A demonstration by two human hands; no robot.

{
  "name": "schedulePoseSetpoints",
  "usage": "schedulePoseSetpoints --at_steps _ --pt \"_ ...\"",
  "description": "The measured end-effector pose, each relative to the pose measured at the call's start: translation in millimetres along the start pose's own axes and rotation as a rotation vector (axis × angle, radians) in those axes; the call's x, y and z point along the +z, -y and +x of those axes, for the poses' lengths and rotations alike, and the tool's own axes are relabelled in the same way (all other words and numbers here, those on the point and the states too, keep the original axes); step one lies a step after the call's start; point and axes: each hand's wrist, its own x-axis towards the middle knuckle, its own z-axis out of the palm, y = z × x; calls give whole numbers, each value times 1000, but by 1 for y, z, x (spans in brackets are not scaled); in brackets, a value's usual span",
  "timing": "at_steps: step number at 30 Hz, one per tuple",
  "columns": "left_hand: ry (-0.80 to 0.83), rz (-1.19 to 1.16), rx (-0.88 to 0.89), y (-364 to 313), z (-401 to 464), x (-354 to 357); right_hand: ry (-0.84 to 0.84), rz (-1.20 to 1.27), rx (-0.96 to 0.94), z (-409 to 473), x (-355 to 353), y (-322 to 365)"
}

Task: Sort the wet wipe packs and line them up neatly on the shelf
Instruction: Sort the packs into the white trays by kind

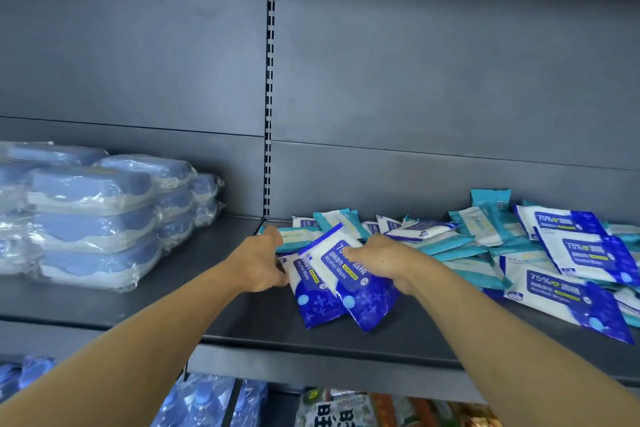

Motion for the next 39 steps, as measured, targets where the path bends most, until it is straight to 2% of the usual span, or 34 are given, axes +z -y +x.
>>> schedulePoseSetpoints --at_steps 3,5,8,15,21,24,27,31,33,37,39 --pt "66 -422 -109 -1 -6 0 55 -103 -20 3 17 4" --pt "109 -573 -138 -5 -11 1 57 -128 -24 6 23 7" --pt "132 -659 -156 -11 -12 7 18 -83 -8 10 25 7" --pt "171 -870 -223 -26 -13 10 -94 212 -22 16 18 -8" --pt "168 -893 -216 -40 -17 25 -62 366 -77 12 8 -23" --pt "138 -978 -166 -55 -22 30 -111 383 -185 1 -4 -30" --pt "167 -1224 -107 -73 -26 38 -173 374 -340 -16 -17 -33" --pt "177 -1435 -93 -99 -31 50 -299 106 -517 -38 -29 -36" --pt "175 -1461 -54 -114 -33 54 -327 37 -500 -47 -39 -42" --pt "193 -1424 -36 -141 -35 61 -202 204 -410 -67 -74 -64" --pt "192 -1410 -54 -154 -33 65 -254 200 -372 -72 -99 -83"
